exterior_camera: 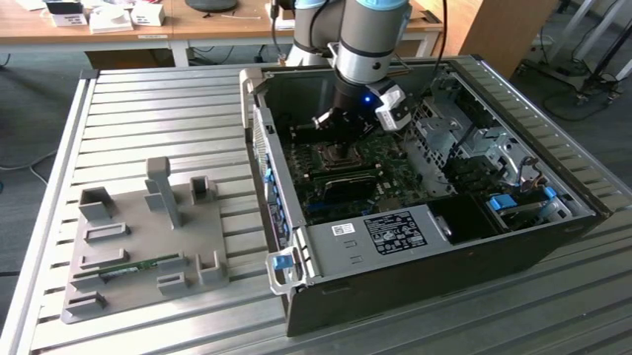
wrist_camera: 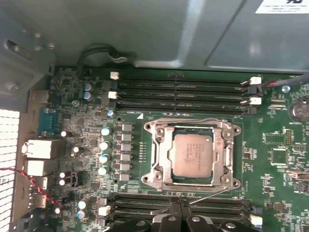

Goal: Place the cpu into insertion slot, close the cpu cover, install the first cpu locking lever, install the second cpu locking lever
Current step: 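Install the second cpu locking lever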

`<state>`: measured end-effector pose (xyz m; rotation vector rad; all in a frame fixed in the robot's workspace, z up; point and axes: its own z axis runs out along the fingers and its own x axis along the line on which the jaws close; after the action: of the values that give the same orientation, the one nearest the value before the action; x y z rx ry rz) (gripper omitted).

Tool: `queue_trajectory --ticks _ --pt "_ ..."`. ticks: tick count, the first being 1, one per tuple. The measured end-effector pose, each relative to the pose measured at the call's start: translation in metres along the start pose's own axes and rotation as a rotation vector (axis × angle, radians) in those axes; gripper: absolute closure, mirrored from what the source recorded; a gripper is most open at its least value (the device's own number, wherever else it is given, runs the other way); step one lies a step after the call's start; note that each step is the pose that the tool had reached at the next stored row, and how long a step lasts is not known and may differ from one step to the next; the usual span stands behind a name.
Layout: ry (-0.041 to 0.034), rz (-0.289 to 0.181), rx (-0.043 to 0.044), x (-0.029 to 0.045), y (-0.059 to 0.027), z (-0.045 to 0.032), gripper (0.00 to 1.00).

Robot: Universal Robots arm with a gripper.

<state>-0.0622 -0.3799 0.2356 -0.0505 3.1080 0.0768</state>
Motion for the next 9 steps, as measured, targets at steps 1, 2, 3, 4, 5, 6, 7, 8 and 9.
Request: queue_trajectory --ticks 1,2,3,4,5,6,7,8,9 --pt "-0.0001 -0.002 -0.0001 0.0015 0.0 0.0002 0.89" --pt "-0.0001 -0.004 -0.0003 0.0028 -0.0001 0.0007 0.89" --pt "0.0001 -0.006 -0.0002 0.0038 -0.0003 0.0012 0.89" --pt "0.0002 -0.008 -0.0002 0.0045 -0.0006 0.002 0.89" --pt "0.0003 -0.01 -0.0003 0.0053 -0.001 0.003 0.89" --pt "0.0003 -0.012 -0.0006 0.0062 -0.0014 0.0041 0.89" --pt "0.0004 -0.013 -0.0007 0.0071 -0.0018 0.0052 0.89" --pt "0.0004 -0.014 -0.0009 0.0081 -0.0021 0.0063 0.89" --pt "0.0005 -0.016 -0.0009 0.0091 -0.0023 0.0072 0.89"
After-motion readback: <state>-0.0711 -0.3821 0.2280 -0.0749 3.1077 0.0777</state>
